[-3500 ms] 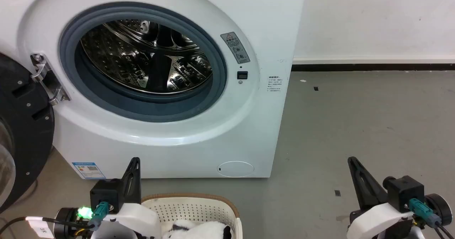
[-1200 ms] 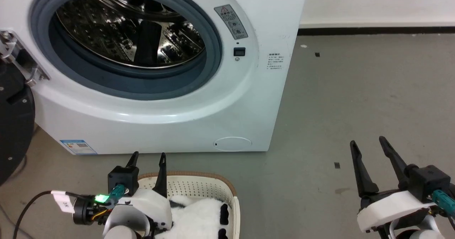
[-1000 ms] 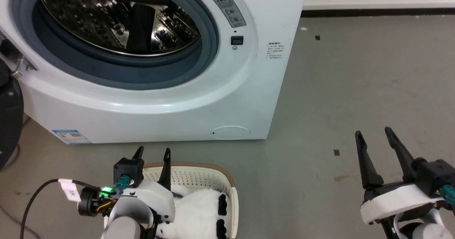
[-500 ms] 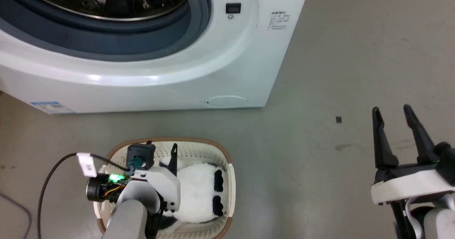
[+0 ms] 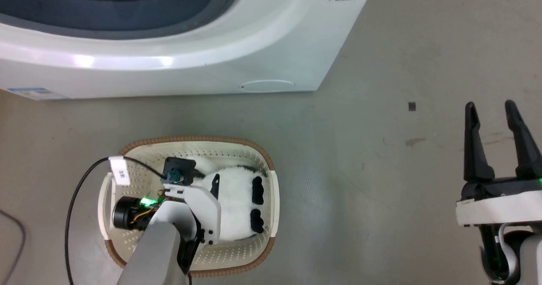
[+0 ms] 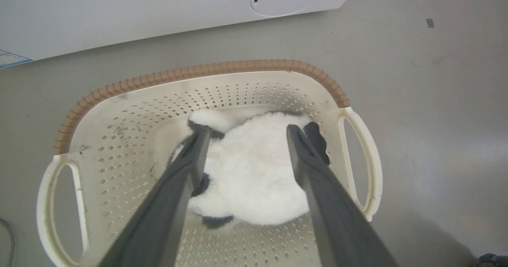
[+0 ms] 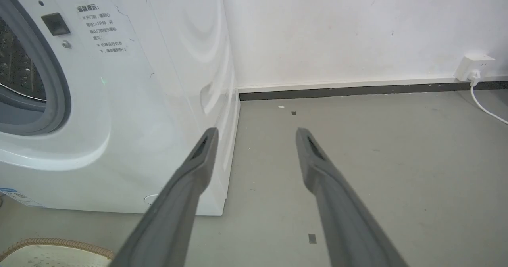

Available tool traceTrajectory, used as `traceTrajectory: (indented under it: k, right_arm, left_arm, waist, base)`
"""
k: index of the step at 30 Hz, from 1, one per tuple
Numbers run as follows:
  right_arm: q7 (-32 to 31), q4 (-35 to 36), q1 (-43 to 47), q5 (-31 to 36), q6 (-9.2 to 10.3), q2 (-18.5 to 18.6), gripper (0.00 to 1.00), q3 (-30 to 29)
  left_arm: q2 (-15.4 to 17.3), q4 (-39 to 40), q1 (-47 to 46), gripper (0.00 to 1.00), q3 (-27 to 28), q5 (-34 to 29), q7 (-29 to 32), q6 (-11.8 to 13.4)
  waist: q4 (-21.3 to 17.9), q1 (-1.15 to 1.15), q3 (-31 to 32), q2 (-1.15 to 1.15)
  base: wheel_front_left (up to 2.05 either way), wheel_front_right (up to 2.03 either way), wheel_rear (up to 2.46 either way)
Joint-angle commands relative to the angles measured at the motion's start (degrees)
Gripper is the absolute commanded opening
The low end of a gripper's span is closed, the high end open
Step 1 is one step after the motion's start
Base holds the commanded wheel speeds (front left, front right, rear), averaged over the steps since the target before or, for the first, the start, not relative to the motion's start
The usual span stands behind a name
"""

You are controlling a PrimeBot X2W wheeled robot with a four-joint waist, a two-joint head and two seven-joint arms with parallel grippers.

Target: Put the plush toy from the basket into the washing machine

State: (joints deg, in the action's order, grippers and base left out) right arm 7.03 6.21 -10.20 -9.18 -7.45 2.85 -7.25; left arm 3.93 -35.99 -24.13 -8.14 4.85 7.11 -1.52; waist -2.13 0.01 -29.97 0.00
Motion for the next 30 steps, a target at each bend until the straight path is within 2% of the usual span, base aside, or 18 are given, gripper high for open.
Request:
traceTrajectory:
  k: [1,30]
  right_arm:
    - [0.6,0.7,-1.4,-0.9,-0.02,0.0,1.0,-0.4]
    - [4.1,5.8,-6.9,-3.9,-0.03,0.0,1.0,-4.3]
  left_arm:
    - [0.0,-1.6,-2.0,1.0,-0.4,0.5,0.6,-0.4]
    - [0.2,-18.6,-17.0,1.0,-5.7,4.7,5.0,-1.1]
  waist:
    - [0.0,-0.01,-1.5,0.0]
    - [0.2,-0.01,-17.3,0.0]
  base:
    - [0.0,0.0,0.0]
    - [0.0,0.0,0.0]
